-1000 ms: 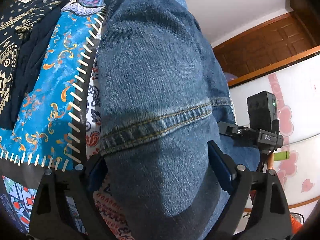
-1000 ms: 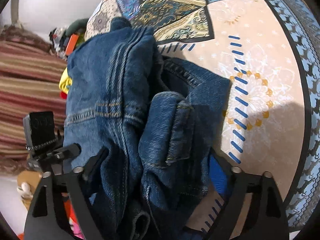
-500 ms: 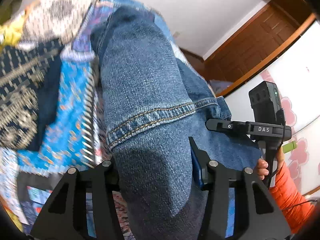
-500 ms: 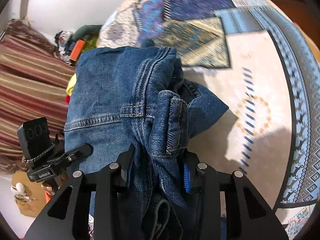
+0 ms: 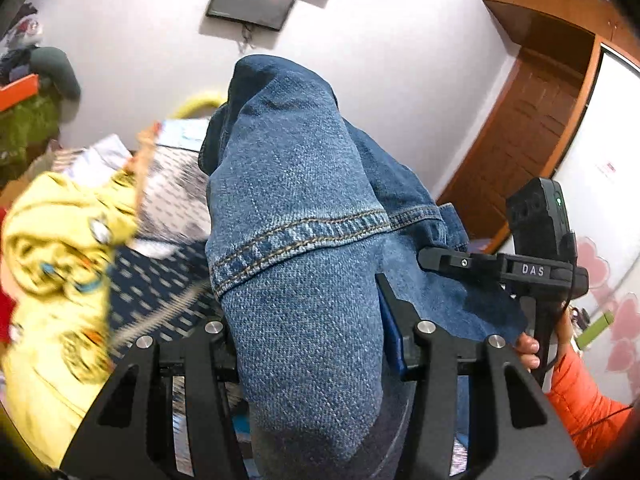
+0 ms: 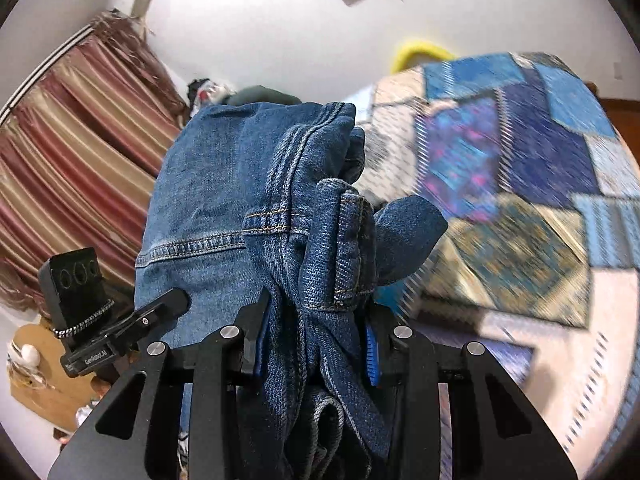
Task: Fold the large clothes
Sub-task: 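Grasp the folded jacket with both grippers and lift it off the quilt, then carry the folded jacket beside the yellow blanket and release both grippers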
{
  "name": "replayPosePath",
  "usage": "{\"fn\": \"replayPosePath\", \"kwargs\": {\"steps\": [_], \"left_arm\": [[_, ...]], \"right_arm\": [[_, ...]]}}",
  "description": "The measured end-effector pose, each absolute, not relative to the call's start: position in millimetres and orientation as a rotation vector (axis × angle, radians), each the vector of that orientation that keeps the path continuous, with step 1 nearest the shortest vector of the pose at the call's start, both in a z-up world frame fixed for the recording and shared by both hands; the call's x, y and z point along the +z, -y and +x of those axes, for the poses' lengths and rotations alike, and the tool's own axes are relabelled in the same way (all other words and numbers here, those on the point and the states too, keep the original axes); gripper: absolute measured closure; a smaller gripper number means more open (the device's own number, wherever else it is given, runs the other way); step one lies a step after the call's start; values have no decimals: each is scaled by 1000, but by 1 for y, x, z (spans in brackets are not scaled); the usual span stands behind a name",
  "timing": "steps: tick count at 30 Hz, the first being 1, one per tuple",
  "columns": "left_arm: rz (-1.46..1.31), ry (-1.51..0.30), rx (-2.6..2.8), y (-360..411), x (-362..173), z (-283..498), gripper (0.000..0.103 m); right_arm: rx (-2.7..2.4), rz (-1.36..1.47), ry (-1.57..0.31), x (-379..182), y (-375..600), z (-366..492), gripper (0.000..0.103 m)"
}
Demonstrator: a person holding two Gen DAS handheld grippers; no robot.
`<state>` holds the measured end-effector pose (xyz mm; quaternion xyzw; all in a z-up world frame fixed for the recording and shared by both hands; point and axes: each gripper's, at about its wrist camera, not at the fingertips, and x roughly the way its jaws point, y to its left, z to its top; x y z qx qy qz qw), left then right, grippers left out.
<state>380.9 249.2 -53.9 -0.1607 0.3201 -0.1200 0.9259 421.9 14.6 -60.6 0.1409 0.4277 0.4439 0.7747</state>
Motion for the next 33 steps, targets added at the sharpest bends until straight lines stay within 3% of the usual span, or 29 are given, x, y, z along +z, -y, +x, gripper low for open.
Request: {"fn": "replayPosePath", "kwargs": {"steps": [5,11,17,31,33], "left_arm": [[-358,-704,-200,-311,-87,406,52],[-431,-812,-119,-361,-155,430,53],[-425,-936,-93,-369,-224,439,47],[-220,-916,82,-339,-197,383,34],[-169,-902,110,-333,-195,373,21]], "right_arm": [[964,340,-952,-87,-70,439,70],[931,353,-1052,-162,-126,455,70],[890,328,-1184,-232,-149,469,70],[776,-7,-1009,-187,-127,420,59],[793,-26,-970,-177,-126,407,48]]}}
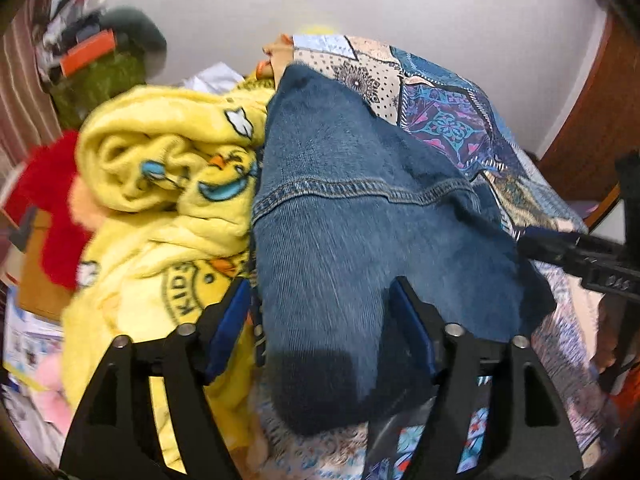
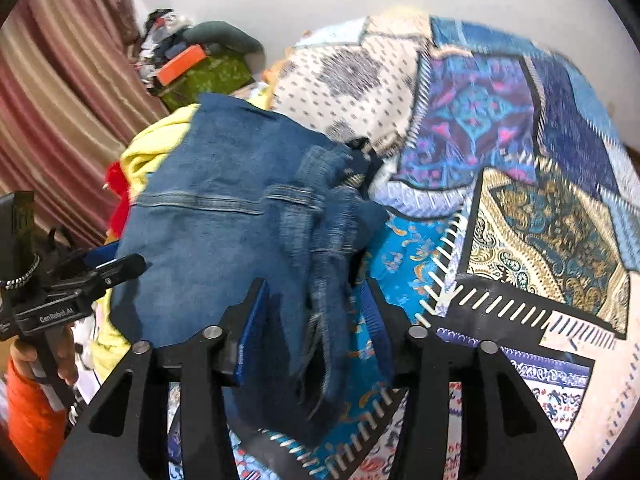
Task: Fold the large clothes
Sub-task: 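Carry the folded jacket beside the yellow blanket and release both grippers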
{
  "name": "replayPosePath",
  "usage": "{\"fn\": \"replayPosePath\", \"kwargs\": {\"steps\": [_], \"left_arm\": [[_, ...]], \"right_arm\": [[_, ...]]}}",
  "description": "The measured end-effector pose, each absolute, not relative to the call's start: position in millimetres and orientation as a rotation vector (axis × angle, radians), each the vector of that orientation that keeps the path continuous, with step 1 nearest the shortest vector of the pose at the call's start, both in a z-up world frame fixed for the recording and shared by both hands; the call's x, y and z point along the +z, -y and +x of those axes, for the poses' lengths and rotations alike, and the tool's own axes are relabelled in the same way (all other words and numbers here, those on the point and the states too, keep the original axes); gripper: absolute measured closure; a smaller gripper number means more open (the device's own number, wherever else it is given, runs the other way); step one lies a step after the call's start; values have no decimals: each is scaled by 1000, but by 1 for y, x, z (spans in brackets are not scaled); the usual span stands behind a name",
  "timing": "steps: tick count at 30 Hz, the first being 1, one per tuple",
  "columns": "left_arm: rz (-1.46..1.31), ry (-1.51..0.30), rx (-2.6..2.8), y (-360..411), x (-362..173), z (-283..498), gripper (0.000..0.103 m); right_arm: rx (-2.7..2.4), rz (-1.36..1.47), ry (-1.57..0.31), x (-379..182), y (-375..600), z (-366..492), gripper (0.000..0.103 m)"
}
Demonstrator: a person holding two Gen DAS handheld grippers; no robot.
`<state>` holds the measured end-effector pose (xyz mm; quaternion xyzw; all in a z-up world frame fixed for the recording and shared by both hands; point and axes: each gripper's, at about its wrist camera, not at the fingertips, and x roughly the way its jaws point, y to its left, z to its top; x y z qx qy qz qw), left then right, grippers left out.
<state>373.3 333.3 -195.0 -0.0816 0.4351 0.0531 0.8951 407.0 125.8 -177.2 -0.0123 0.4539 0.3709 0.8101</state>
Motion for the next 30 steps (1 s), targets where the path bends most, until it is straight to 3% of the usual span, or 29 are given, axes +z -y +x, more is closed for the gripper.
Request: {"fn": "replayPosePath", "kwargs": {"steps": [1,2,8,14,19,30], "left_arm": [[-149,-901,128,-332,-196,370,17],[-128,-903,149,-330,-197,365,13],[-131,-965,203,-333,-213,346,13],[-135,-958,234,-324,-194,327,13],[-114,-853,221,-301,-146,300,13],[-62,-367,192,-224,4,173,13]], "right_arm": [[802,-29,-960,-176,-127,404,35],[813,-33,-949,-174,-129,400,30],[775,-129,-1028,-201,-150,395,30],[756,-50,-1118,-209,-124,390,29],[775,-61,-1016,-164,-104,363,29],[863,6,-544,-10,-41,250,29]]}}
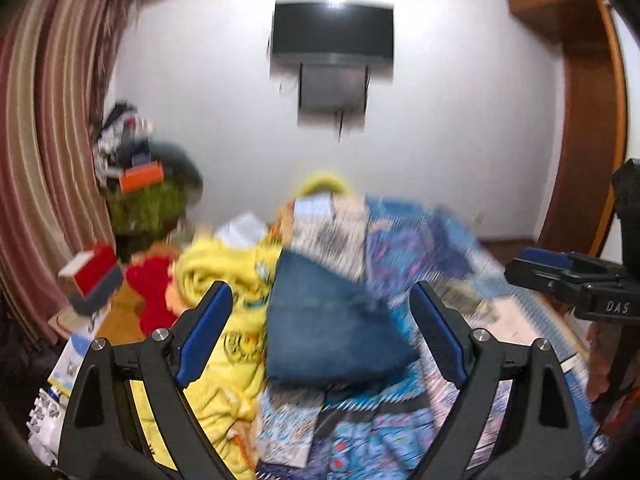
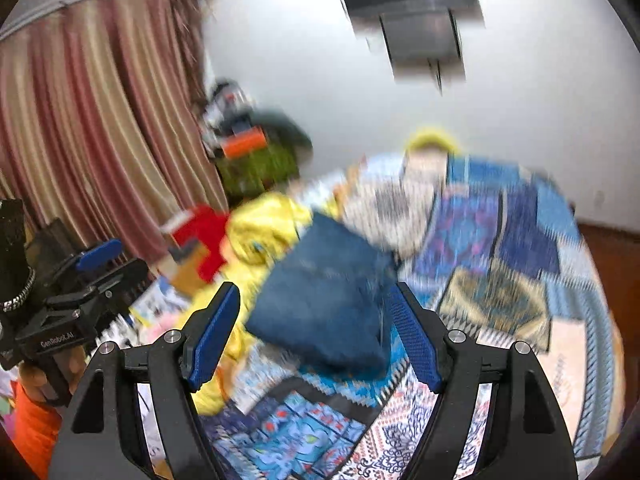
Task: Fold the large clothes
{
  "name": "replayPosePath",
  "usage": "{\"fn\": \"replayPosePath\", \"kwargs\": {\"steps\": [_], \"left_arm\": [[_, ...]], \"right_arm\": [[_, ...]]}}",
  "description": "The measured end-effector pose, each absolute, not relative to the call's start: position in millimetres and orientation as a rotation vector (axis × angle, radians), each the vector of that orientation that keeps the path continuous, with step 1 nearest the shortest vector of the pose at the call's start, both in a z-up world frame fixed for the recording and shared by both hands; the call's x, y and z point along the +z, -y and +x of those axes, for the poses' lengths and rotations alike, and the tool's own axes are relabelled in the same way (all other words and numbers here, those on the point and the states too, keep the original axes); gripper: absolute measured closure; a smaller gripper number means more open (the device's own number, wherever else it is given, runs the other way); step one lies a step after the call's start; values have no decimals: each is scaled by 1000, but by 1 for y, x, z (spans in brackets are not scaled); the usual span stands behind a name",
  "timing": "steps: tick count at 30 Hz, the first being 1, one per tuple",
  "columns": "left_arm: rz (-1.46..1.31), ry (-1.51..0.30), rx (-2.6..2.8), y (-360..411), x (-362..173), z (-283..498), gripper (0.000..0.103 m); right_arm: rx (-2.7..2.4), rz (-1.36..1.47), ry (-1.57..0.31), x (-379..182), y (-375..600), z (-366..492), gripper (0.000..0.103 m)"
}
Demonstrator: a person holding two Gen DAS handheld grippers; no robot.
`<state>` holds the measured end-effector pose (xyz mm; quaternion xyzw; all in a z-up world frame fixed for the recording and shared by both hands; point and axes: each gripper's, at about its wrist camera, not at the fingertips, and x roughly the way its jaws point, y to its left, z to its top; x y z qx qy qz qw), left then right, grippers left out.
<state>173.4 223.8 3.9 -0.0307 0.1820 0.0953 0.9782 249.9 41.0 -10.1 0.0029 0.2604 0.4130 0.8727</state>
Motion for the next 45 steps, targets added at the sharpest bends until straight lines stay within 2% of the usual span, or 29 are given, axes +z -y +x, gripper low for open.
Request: {"fn": "replayPosePath", "kwargs": {"steps": [6,14,17,21,25,45], "left_arm": [[-13,-148,213,-178,42,98,13],[-13,-65,233,-138,35,37,13],[-7,-66,250,-129,31,25,12],[-2,-75,258,-121,27,16,4],[-4,-71,262,-120,27,15,0],[4,-85,267,-113,21,17,0]], "right_arm": [[884,48,-313,40,-5,178,21],[810,48,-163,38,17,112,21],[784,47,-164,31,18,105,21],[753,55,-183,29,20,103,17],[710,46,-177,31,21,102,0],[669,38,-173,25,31,95,0]]}}
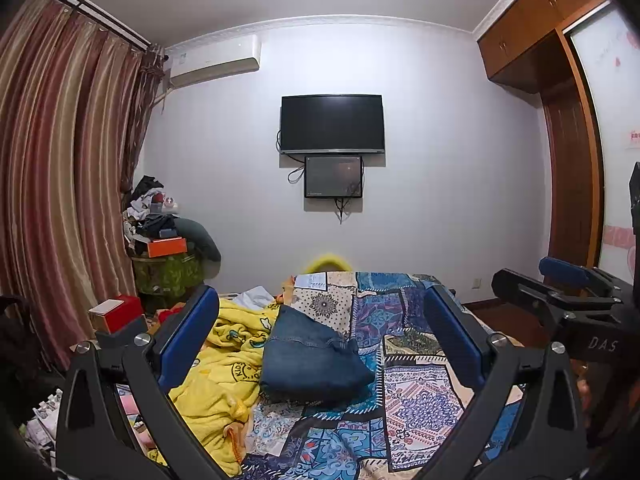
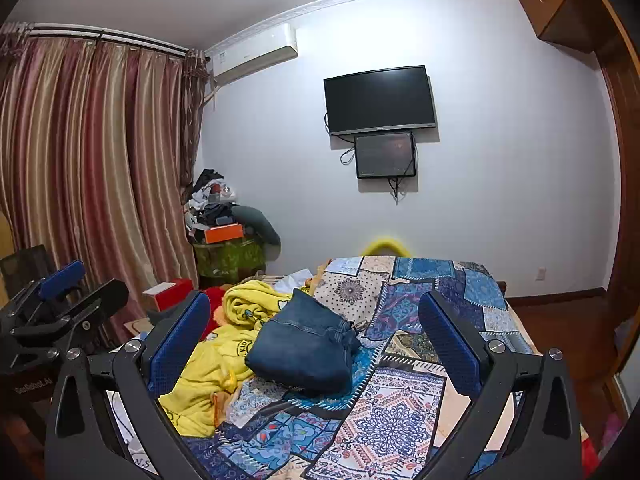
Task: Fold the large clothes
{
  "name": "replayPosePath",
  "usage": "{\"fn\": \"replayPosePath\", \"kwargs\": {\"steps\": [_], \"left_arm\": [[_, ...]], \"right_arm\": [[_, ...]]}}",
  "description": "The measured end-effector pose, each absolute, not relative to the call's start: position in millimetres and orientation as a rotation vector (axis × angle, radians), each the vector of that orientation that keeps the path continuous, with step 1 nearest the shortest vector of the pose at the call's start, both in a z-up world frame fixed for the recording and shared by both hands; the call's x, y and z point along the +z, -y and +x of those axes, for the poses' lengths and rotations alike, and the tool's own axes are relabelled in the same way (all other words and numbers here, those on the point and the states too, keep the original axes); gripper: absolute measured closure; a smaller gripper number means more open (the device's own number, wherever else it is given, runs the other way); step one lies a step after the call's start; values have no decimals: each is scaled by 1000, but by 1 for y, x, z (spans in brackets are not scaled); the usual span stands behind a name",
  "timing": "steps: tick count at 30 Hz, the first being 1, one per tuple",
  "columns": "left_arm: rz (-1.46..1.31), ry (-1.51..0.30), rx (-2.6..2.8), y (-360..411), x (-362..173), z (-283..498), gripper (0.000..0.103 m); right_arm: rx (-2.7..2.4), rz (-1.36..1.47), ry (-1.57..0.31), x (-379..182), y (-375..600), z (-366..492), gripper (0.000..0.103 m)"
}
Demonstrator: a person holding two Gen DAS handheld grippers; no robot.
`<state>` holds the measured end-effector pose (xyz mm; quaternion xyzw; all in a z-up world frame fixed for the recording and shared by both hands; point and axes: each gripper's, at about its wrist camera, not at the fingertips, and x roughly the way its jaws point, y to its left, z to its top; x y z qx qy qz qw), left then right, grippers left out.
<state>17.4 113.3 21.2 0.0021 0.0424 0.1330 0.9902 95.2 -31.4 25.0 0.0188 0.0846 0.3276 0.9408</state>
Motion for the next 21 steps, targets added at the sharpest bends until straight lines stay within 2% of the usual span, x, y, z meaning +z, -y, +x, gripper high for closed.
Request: {"fn": "replayPosePath", "kwargs": {"steps": [21], "left_arm": [[-6,-112,262,-118,18,24,0]], "right_arm": [[677,45,-184,29,38,92,0]]}}
